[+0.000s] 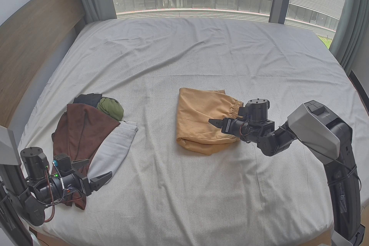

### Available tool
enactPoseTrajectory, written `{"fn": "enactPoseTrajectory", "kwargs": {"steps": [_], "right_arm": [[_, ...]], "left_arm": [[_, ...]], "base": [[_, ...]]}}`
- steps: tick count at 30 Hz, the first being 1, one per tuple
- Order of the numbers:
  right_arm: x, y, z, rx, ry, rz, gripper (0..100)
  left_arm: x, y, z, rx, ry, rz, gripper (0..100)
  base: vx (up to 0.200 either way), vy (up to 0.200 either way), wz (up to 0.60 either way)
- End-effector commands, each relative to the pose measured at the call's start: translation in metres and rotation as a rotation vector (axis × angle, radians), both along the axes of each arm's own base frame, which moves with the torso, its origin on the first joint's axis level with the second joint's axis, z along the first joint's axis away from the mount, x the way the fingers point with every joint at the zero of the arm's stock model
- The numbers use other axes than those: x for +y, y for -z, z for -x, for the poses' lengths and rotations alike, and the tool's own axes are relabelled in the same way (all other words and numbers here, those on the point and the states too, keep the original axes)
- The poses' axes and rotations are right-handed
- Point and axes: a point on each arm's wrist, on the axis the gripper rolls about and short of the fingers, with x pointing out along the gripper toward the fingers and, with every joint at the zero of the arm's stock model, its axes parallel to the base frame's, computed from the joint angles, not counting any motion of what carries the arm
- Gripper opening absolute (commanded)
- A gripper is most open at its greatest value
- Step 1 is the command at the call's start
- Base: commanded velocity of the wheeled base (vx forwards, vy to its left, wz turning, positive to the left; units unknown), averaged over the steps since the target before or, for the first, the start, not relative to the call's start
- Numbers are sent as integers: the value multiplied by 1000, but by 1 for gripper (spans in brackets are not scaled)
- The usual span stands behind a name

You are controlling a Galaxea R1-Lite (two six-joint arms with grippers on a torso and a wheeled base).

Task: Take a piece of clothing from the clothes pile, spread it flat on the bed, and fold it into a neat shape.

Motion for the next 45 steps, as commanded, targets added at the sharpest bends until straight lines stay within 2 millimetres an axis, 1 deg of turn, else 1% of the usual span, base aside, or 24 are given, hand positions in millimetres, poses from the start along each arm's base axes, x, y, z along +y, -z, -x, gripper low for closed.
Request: {"fn": "enactPoseTrajectory", "kwargs": {"steps": [1, 5, 6, 7, 8, 9, 10, 12, 14, 15, 17, 20, 23, 24, 25, 26, 28, 33, 34, 35, 36, 38, 39, 45], "right_arm": [[-2, 14, 2, 32, 3, 11, 100], [-1, -33, 13, -33, -4, -13, 100], [-1, -33, 13, -33, -4, -13, 100], [-5, -71, 25, -87, -7, -33, 100], [-7, -89, 32, -113, -9, -41, 100], [-8, -96, 34, -124, -9, -45, 100], [-11, -130, 50, -177, -13, -61, 100], [-14, -172, 78, -244, -32, -85, 100], [-20, -199, 104, -292, -41, -94, 100], [-25, -213, 123, -323, -51, -88, 100], [-36, -226, 158, -375, -76, -34, 100], [-57, -226, 203, -434, -97, 71, 100], [-77, -236, 251, -488, -92, 65, 100], [-84, -240, 266, -514, -88, 59, 100], [-85, -241, 271, -522, -87, 57, 100], [-96, -246, 295, -564, -76, 46, 100], [-111, -244, 321, -601, -47, 44, 100], [-148, -227, 386, -733, 93, 108, 100], [-148, -227, 386, -733, 93, 108, 100], [-155, -216, 409, -778, 121, 108, 100], [-156, -209, 419, -785, 129, 110, 100], [-157, -208, 420, -784, 130, 110, 100], [-161, -183, 446, -788, 138, 113, 100], [-166, -149, 480, -765, 157, 110, 100]], "left_arm": [[1, 1, 4, 15, -5, 0, 100], [1, -5, 6, -9, 6, 15, 100], [1, -5, 6, -9, 6, 15, 100], [-2, -12, 8, -23, 26, 60, 100], [-2, -16, 9, -32, 26, 82, 100], [-3, -18, 9, -35, 27, 88, 100], [-5, -26, 12, -57, 27, 123, 100], [-6, -39, 18, -97, 26, 163, 100], [-7, -52, 23, -142, 25, 196, 100], [-6, -62, 29, -182, 23, 220, 100], [-6, -81, 38, -265, 26, 265, 100], [-6, -108, 59, -394, 43, 312, 100], [-6, -122, 80, -494, 52, 314, 100], [-5, -125, 86, -518, 47, 314, 100], [-5, -126, 87, -523, 46, 313, 100], [-4, -128, 94, -536, 36, 311, 100], [-2, -128, 104, -530, 10, 306, 100], [2, -115, 134, -416, -74, 287, 100], [2, -115, 134, -416, -74, 287, 100], [1, -108, 152, -385, -77, 285, 100], [0, -105, 160, -375, -77, 281, 100], [0, -105, 161, -375, -77, 281, 100], [-1, -99, 183, -383, -52, 277, 100], [-3, -91, 206, -345, -1, 283, 100]], "base": [[0, 0, 0], [0, 0, 0], [0, 0, 0], [0, 0, 0], [0, 0, 0], [0, 0, 0], [0, 0, 0], [0, 0, 0], [0, 0, 0], [0, 0, 0], [0, 0, 0], [0, 0, 0], [0, 0, 0], [0, 0, 0], [0, 0, 0], [0, 0, 0], [0, 0, 0], [0, 0, 0], [0, 0, 0], [0, 0, 0], [0, 0, 0], [0, 0, 0], [0, 0, 0], [0, 0, 0]]}}
